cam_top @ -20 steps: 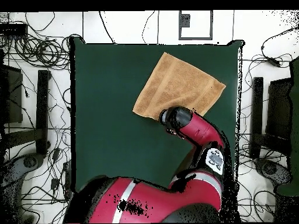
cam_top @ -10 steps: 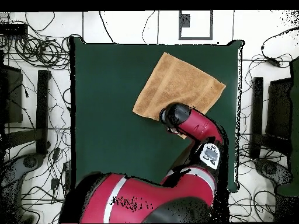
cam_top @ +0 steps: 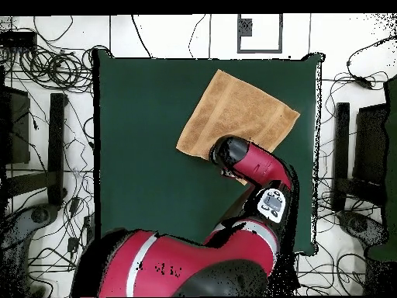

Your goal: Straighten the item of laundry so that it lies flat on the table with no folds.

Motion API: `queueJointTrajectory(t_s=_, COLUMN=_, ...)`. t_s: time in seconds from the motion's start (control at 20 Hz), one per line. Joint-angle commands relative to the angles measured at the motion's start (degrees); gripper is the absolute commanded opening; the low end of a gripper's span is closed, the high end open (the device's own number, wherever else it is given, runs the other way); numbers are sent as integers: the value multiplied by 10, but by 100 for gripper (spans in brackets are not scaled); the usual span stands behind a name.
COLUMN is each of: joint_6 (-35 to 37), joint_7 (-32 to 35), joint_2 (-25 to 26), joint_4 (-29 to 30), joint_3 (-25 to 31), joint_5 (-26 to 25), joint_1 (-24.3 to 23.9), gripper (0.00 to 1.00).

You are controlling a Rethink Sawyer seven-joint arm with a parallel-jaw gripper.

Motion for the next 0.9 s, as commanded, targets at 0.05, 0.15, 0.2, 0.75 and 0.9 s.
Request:
queueJointTrajectory(t_s=0.05, joint_6=10, joint_7=83, joint_2=49, joint_4=25, joint_3=32, joint_5=6, joint_1=1, gripper=0)
queueJointTrajectory(t_s=0.15, joint_6=27, joint_7=75, joint_2=34, joint_4=32, joint_3=28, joint_5=0, joint_1=1, gripper=0)
queueJointTrajectory(t_s=0.2, joint_6=32, joint_7=68, joint_2=21, joint_4=41, joint_3=27, joint_5=-4, joint_1=1, gripper=0)
queueJointTrajectory(t_s=0.75, joint_6=-31, joint_7=-49, joint_2=-43, joint_4=118, joint_3=58, joint_5=-52, joint_1=-92, gripper=0)
queueJointTrajectory(t_s=0.9, joint_6=-50, joint_7=-54, joint_2=-45, joint_4=126, joint_3=66, joint_5=-69, joint_1=-109, gripper=0)
